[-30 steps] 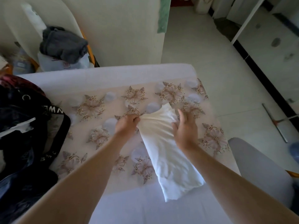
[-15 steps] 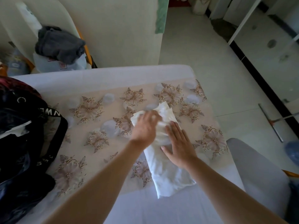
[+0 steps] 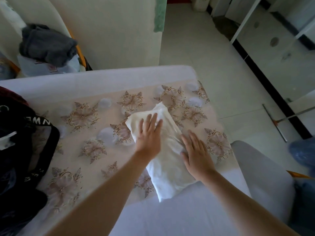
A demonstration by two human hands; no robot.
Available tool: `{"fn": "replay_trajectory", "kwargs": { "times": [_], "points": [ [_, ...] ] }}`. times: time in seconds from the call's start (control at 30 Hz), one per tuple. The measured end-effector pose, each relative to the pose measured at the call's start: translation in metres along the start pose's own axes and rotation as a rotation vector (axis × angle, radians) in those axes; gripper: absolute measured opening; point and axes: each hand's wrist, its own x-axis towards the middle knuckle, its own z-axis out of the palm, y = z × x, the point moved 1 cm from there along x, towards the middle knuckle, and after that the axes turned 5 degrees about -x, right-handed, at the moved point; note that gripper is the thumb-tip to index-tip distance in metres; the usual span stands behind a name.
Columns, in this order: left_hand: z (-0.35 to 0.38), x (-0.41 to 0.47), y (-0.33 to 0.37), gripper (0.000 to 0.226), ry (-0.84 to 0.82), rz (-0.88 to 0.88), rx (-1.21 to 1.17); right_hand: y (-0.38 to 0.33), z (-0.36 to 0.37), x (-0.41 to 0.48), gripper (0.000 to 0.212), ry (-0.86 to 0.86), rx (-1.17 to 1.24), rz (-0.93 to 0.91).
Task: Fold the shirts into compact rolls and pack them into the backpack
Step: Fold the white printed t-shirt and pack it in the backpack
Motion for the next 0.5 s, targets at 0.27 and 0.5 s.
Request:
{"fn": "replay_trajectory", "kwargs": {
  "times": [0.27,0.5],
  "points": [
    [0.038,-0.116,0.009,0.067,-0.063,0.135,-0.035,-0.012,0.008,-0.031,0.035,0.130,0.103,-0.198],
    [0.020,-0.170,0.031,0.060,-0.127,0.135,-0.115,-0.042,0.011,-0.069,0.052,0.017,0.115,-0.048]
  ]
}}
